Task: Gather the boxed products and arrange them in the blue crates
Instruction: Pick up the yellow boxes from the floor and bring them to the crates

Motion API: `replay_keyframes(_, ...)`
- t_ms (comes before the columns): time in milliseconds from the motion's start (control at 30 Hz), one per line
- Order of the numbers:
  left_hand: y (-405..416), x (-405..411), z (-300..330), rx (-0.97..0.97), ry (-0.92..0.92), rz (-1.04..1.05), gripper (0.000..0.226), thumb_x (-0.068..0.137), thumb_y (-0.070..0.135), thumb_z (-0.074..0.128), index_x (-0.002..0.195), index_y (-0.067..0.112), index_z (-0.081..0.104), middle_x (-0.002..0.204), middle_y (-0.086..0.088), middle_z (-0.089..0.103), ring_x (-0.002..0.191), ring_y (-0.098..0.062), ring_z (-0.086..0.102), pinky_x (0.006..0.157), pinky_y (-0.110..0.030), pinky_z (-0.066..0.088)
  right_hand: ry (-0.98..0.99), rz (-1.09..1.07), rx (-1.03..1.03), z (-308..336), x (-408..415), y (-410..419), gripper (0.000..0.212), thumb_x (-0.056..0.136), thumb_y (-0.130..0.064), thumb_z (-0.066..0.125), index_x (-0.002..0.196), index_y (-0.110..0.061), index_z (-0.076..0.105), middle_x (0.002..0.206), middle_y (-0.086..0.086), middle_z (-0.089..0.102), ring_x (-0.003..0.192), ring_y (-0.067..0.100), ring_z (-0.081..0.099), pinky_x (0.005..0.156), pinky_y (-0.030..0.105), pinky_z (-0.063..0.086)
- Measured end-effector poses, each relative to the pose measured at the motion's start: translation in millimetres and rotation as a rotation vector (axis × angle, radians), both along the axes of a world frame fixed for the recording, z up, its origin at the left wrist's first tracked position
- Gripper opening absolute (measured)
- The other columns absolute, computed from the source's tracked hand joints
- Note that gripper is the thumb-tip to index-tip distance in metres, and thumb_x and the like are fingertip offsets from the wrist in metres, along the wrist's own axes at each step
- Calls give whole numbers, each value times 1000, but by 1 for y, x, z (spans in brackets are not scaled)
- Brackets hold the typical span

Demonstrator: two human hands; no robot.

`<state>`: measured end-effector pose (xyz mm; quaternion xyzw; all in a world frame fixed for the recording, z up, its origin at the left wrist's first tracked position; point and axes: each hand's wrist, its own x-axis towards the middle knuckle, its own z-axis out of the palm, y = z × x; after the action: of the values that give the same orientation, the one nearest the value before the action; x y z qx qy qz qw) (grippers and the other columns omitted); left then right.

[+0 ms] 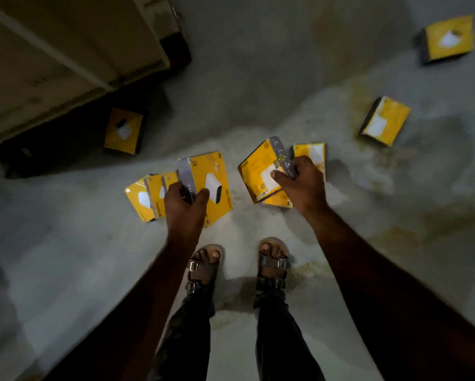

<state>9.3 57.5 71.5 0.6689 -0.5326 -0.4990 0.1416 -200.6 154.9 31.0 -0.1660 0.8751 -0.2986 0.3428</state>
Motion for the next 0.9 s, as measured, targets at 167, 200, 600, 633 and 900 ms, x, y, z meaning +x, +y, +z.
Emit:
replay_keyframes(167, -7, 5, 169, 59, 121, 81, 16, 85, 26, 70, 90, 29, 54, 94, -12, 65, 91, -35, 67, 71, -52, 58, -23, -146, -163, 162, 2, -5, 32, 75, -29, 80, 89, -12, 57, 71, -13, 56, 66, 11, 55, 63, 26, 42)
replay_keyframes(200, -9, 6, 204, 44, 141, 87, 17, 89, 20, 68, 90, 28, 53, 93, -8, 65, 91, -33, 67, 68, -46, 59, -20, -153, -199, 198, 5, -8, 32, 76, -28, 80, 89, -12, 55, 71, -13, 56, 65, 9, 54, 62, 24, 42)
replay_keyframes(600, -2, 114, 460, -144, 268, 290, 26, 95, 21, 60, 115, 7, 51, 98, -1, 62, 86, -12, 65, 55, -17, 52, -85, -29, -692, 486, 84, -60, 36, 68, -49, 71, 83, -26, 47, 77, -8, 55, 67, 12, 52, 65, 42, 51)
replay_keyframes(633, -1, 130, 468, -140, 265, 309, 26, 95, 21, 60, 115, 7, 52, 101, -4, 63, 90, -17, 66, 59, -21, 52, -97, 12, -690, 494, 95, -65, 37, 68, -50, 71, 84, -26, 48, 78, -6, 56, 69, 14, 54, 67, 47, 53)
replay_keyframes(900, 7, 276, 509, -253, 354, 653, 20, 93, 27, 61, 96, 8, 57, 88, -14, 62, 77, -25, 61, 62, -34, 48, -125, 329, -708, 545, 230, -124, 27, 83, -26, 74, 91, -10, 54, 79, -3, 58, 72, 16, 55, 65, 25, 48)
